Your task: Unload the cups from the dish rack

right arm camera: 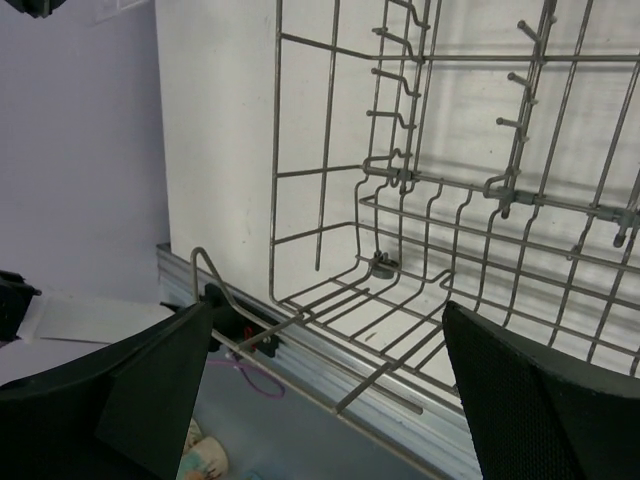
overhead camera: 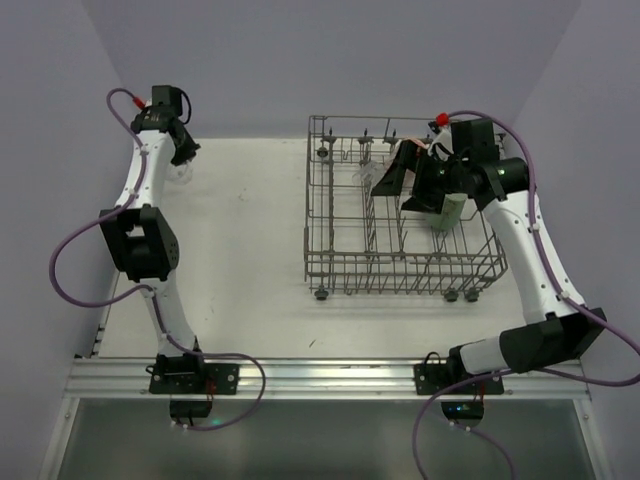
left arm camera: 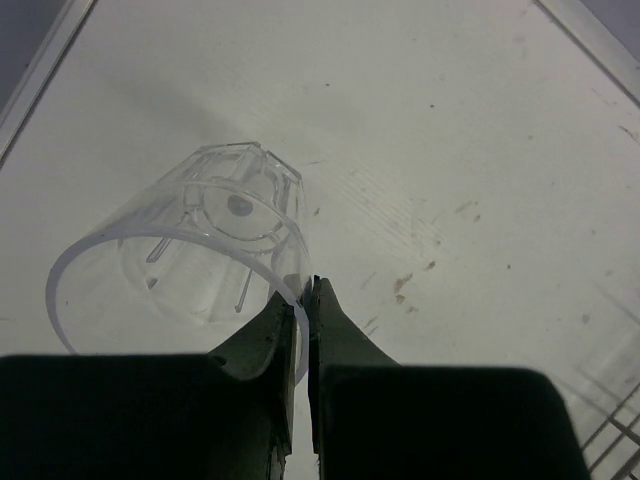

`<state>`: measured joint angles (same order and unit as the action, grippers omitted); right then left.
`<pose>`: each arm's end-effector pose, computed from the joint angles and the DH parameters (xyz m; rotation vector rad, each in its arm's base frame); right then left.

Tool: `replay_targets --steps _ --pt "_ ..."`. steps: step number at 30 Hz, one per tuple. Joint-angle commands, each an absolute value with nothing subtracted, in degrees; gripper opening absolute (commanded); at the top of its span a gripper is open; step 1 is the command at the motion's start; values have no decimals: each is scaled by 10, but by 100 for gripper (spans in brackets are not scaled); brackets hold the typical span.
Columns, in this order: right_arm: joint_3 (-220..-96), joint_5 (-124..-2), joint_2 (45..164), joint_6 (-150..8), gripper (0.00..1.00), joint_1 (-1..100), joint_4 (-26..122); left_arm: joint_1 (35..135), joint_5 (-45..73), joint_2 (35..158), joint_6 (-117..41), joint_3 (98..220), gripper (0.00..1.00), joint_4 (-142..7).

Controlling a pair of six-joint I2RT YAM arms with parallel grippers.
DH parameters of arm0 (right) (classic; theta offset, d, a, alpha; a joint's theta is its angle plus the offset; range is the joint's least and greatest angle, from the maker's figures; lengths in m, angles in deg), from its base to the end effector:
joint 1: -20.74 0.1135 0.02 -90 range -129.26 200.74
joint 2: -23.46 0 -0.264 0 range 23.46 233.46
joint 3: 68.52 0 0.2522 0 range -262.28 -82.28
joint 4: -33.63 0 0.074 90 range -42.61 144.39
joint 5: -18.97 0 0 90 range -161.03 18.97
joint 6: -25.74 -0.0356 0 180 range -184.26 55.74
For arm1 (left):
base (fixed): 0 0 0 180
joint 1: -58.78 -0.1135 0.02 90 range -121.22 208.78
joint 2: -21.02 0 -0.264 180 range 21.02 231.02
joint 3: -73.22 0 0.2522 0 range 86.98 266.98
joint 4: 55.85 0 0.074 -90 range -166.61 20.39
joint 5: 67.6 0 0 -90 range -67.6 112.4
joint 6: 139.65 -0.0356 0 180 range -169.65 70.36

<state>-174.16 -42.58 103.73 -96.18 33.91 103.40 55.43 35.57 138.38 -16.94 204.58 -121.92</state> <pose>0.2673 0.0800 0.4081 0.1398 2.4301 0.9568 0.4516 0.0346 0.3233 -0.8492 2.2954 0.0601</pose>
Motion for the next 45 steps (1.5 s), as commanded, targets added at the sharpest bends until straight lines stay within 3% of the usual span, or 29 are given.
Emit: replay_targets --steps 1,7,32,37,45 --pt "-1809 -469 1065 -937 99 339 1078 533 402 1399 -133 2087 0 -1248" --pt "-1882 -497 1120 -937 99 339 1120 516 423 1447 -108 2065 0 -1273" --pt "-1982 -563 1229 -930 99 339 1141 501 431 1505 -68 2052 0 -1305" --pt "-2005 -573 1246 -927 99 338 1145 500 429 1494 -66 2034 14 -1299" --pt "-2058 -603 1299 -918 99 338 1159 499 419 1479 -57 2026 55 -1300"
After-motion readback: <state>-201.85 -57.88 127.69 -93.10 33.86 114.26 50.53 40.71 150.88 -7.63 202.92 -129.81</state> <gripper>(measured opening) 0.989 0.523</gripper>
